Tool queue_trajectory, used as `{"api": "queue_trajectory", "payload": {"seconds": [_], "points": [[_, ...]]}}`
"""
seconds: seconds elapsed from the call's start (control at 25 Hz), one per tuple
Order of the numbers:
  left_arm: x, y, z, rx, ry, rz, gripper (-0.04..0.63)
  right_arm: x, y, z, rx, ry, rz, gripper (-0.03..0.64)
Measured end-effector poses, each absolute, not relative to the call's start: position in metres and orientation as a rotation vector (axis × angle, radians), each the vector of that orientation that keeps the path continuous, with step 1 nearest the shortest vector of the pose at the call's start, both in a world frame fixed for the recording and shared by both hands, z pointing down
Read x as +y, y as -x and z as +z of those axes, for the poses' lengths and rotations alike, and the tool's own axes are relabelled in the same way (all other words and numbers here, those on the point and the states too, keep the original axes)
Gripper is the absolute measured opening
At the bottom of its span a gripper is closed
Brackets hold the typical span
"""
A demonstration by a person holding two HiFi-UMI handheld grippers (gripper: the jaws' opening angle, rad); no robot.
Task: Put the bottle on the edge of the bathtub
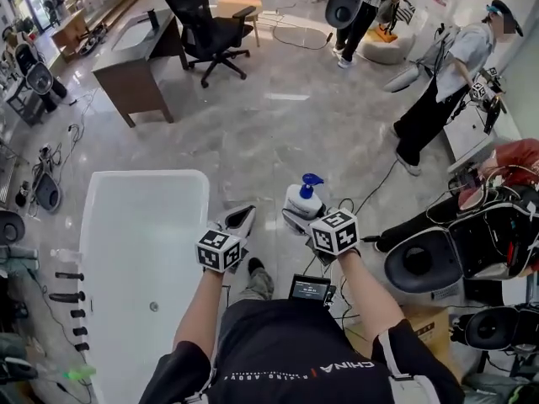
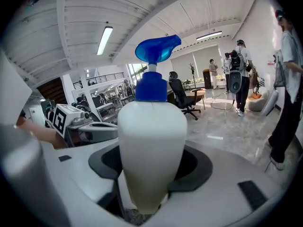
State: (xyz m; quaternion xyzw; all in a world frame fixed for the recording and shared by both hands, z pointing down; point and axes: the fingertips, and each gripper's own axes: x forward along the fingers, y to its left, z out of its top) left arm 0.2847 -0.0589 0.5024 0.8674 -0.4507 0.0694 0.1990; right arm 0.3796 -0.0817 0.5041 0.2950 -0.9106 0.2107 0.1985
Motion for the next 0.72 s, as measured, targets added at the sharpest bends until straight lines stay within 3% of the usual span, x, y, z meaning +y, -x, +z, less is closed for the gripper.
{"api": "queue_trajectory", "payload": {"seconds": [0.72], "points": [[-0.245,-0.216,0.508,-1.307,-2.369,0.177,0.009,-0.268,-0.316,0.508,-2.543,-0.785,0.608,0.272]]}}
